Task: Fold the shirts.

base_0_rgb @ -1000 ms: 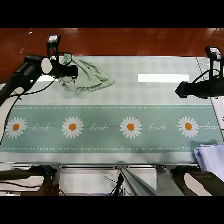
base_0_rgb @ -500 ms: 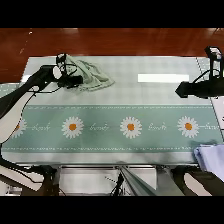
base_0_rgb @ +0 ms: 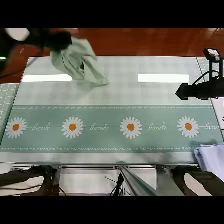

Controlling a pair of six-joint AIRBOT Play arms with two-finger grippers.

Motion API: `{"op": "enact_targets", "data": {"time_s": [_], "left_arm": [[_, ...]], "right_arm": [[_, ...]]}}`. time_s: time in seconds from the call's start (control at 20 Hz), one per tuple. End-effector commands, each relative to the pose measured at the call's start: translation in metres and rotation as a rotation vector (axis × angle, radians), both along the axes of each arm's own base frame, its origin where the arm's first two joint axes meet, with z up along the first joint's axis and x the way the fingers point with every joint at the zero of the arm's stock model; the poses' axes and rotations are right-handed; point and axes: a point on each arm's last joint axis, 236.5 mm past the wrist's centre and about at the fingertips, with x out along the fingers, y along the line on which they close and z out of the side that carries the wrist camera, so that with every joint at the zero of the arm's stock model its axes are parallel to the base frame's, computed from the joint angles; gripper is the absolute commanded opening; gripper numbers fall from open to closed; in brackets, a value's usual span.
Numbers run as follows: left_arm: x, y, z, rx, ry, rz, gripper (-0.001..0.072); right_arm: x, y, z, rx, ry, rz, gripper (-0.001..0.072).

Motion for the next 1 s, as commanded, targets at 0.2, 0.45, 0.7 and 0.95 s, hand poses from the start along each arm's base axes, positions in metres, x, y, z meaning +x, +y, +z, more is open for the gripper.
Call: {"op": "enact_targets", "data": {"time_s": [0.2,0.45,0.7,0.95], "left_arm": [[-0.248,-0.022,0.272,-0.180,-0.610,-0.272,0.0029],[-0.305,-0.040,0.263,-0.211,-0.554,-0.430,0.0029],[-0.274,-0.126,0.138,-0.191,-0.242,-0.587,0.0029],[-0.268,-0.195,-0.037,-0.209,0.049,-0.618,0.0028]], "right_arm": [[-0.051,-0.013,-0.019,-0.071,0.228,0.033,0.0592],[-0.076,-0.024,-0.023,-0.123,0.335,0.053,0.0570],[-0.077,-0.027,-0.023,-0.135,0.339,0.058,0.0515],[-0.077,-0.027,-0.023,-0.134,0.338,0.058,0.0514]]}}
